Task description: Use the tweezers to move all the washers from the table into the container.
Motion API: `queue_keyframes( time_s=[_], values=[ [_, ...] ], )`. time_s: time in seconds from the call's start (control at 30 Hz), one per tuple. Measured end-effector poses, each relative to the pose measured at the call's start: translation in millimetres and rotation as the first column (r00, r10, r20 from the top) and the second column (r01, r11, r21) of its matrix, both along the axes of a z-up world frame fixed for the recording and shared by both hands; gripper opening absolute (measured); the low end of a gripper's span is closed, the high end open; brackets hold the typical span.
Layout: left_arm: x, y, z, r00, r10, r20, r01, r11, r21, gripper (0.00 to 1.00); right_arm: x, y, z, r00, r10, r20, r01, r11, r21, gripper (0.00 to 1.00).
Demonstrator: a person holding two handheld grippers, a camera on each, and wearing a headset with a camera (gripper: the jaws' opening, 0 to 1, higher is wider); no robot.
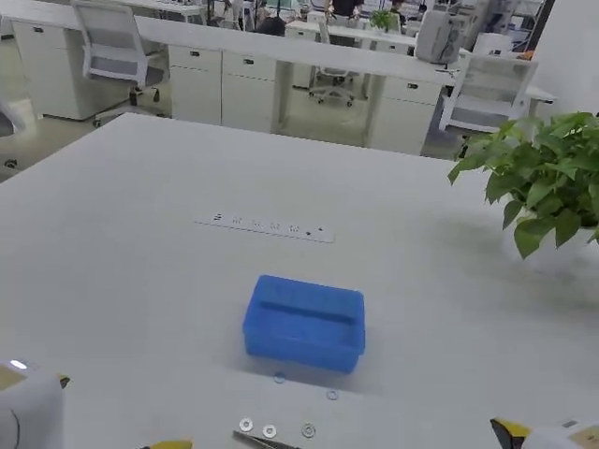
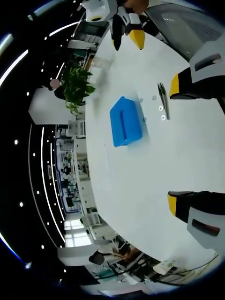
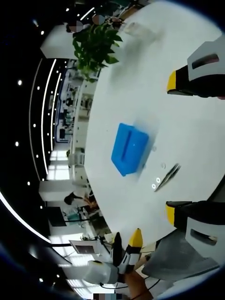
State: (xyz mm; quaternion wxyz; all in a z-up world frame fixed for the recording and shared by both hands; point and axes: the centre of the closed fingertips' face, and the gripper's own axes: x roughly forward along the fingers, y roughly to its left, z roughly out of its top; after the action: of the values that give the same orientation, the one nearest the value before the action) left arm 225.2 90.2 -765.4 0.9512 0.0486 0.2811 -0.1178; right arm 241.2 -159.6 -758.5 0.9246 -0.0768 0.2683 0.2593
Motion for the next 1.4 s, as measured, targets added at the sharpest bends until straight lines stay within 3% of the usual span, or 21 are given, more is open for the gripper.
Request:
queue_keyframes(
  time_s=[0.27,0.47,0.57,0.6,0.63,0.7,0.8,0.83,0.9,0.97,1.03,1.23,1.4],
  values=[
    [22.8,-18.9,-4.7,0.995,-0.098,-0.01,0.098,0.995,0.018,0.77,6.8,-0.3,-6.3,1.0,-0.004,-0.023,0.004,1.0,0.012,0.92],
    [28.3,-32.4,-15.0,0.982,-0.187,-0.029,0.188,0.982,0.029,0.69,9.5,-1.1,-14.2,0.999,0.004,-0.048,-0.004,1.0,0.001,0.91],
    [25.9,-45.2,-25.0,0.958,-0.278,-0.074,0.279,0.96,0.013,0.6,10.6,0.5,-18.6,0.998,0.013,-0.064,-0.013,1.0,-0.009,0.9],
    [25.9,-45.7,-26.6,0.955,-0.285,-0.08,0.287,0.958,0.019,0.58,10.5,1.1,-19.9,0.998,0.016,-0.069,-0.017,1.0,-0.009,0.9],
    [26.0,-47.6,-32.1,0.944,-0.316,-0.098,0.321,0.946,0.045,0.56,10.2,1.9,-22.4,0.997,0.021,-0.079,-0.022,1.0,-0.01,0.9],
    [28.9,-48.5,-38.9,0.938,-0.328,-0.107,0.337,0.939,0.075,0.52,9.1,2.9,-25.9,0.996,0.028,-0.09,-0.03,0.999,-0.017,0.9],
    [31.9,-53.7,-49.4,0.926,-0.355,-0.128,0.364,0.929,0.061,0.43,6.1,3.3,-29.4,0.994,0.038,-0.105,-0.041,0.999,-0.029,0.9],
    [32.2,-56.2,-54.2,0.914,-0.382,-0.139,0.393,0.917,0.071,0.4,5.2,2.9,-30.2,0.993,0.038,-0.108,-0.042,0.999,-0.03,0.9],
    [36.0,-58.0,-58.5,0.912,-0.389,-0.132,0.402,0.911,0.089,0.35,3.7,2.5,-31.9,0.993,0.039,-0.116,-0.043,0.999,-0.032,0.89],
    [37.7,-62.3,-65.3,0.889,-0.434,-0.146,0.45,0.887,0.106,0.31,1.4,1.2,-35.7,0.991,0.039,-0.129,-0.044,0.998,-0.041,0.89],
    [42.5,-65.0,-68.9,0.884,-0.446,-0.137,0.462,0.878,0.122,0.25,-1.2,0.4,-38.8,0.989,0.04,-0.139,-0.047,0.998,-0.049,0.89],
    [46.7,-78.4,-82.4,0.844,-0.51,-0.166,0.528,0.844,0.093,0.17,-5.8,0.8,-42.6,0.986,0.042,-0.159,-0.051,0.997,-0.053,0.89],
    [47.7,-84.2,-97.1,0.808,-0.555,-0.197,0.58,0.809,0.1,0.11,-6.9,0.8,-43.1,0.985,0.041,-0.167,-0.049,0.998,-0.048,0.89]
  ],
)
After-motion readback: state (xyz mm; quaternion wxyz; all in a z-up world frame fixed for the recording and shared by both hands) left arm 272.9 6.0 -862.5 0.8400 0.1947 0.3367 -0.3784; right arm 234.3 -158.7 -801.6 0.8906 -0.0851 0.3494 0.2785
